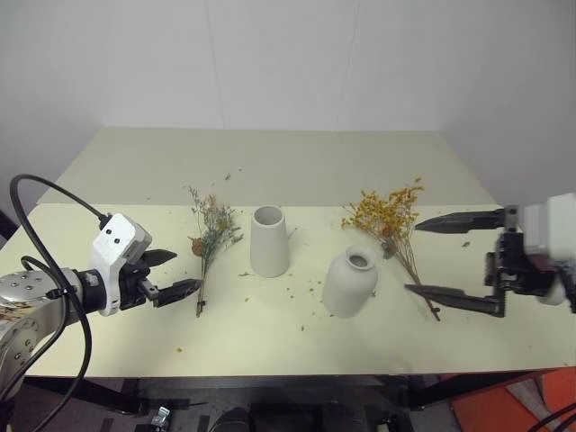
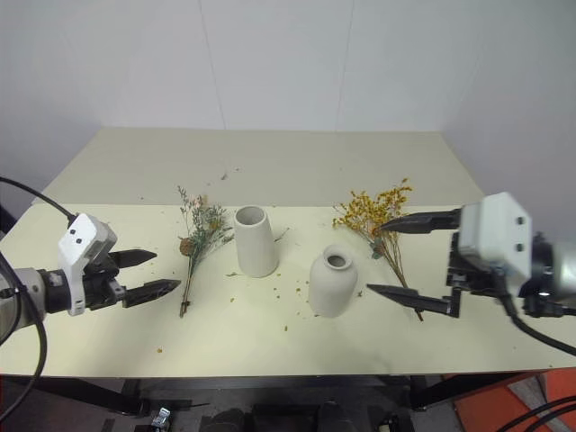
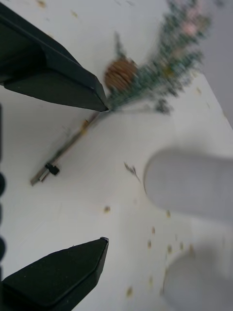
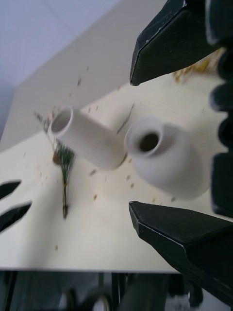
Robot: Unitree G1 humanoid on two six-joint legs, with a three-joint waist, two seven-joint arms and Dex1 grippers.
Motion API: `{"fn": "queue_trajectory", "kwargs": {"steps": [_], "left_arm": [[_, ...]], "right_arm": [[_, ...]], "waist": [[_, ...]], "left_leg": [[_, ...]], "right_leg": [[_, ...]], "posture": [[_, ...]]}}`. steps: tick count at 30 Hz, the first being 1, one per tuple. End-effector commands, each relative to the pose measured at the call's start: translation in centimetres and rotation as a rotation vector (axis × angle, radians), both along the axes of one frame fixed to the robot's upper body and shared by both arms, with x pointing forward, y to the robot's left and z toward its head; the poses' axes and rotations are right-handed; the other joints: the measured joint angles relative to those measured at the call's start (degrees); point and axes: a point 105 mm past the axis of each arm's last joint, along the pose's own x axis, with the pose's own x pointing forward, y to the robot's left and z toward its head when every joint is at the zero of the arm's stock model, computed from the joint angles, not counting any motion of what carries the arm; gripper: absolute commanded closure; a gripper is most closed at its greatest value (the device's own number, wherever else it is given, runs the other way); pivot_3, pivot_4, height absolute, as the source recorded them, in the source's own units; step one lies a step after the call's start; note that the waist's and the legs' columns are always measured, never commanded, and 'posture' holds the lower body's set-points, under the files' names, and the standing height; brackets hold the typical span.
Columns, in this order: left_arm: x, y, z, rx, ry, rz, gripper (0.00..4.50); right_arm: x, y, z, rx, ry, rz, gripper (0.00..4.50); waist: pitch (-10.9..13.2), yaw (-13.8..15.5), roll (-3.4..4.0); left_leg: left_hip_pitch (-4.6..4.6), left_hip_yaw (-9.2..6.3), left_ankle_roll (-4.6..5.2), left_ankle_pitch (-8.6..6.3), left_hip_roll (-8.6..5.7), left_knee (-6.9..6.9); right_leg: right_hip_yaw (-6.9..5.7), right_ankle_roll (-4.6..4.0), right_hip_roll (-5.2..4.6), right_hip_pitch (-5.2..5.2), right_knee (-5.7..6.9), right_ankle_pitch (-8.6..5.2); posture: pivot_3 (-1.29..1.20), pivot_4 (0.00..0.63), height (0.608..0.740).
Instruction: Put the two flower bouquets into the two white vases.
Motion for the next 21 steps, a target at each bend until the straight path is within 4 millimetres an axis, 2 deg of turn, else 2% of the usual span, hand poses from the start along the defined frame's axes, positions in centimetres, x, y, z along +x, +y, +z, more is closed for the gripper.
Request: {"fn": "queue_trajectory", "kwargs": {"steps": [1,9,13,21], "left_arm": [[1.3,0.8,-0.1,0.006,0.002,0.263,0.00],[2.4,-0.9,-2.2,-0.069,0.064,0.451,0.00],[3.0,-1.5,-3.0,-0.055,0.094,0.463,0.00],[5.5,-2.1,-3.8,-0.060,0.171,0.484,0.00]], "right_arm": [[1.5,1.3,1.0,0.039,-0.021,-0.040,0.03],[2.5,2.5,1.3,0.042,-0.013,-0.051,0.03],[2.4,2.7,1.3,0.042,-0.014,-0.054,0.03],[2.4,2.4,0.9,0.037,-0.024,-0.100,0.03]], "waist": [[0.01,0.03,-0.03],[-0.05,0.53,-0.23],[-0.05,0.66,-0.23],[-0.05,0.82,-0.24]], "left_leg": [[-0.01,0.00,0.00,0.00,-0.05,0.06],[-0.20,-0.21,0.00,0.00,-0.21,0.07],[-0.20,-0.22,0.00,0.00,-0.25,0.06],[-0.15,-0.29,0.01,0.01,-0.32,0.11]], "right_leg": [[0.03,0.07,-0.04,0.01,0.02,0.04],[0.01,0.10,-0.07,-0.04,-0.06,0.10],[0.03,0.06,-0.09,-0.04,-0.07,0.12],[0.03,0.10,-0.09,0.00,-0.04,0.14]], "posture": [[0.00,0.150,0.740],[0.00,0.150,0.740],[0.00,0.150,0.740],[0.00,0.150,0.740]]}}
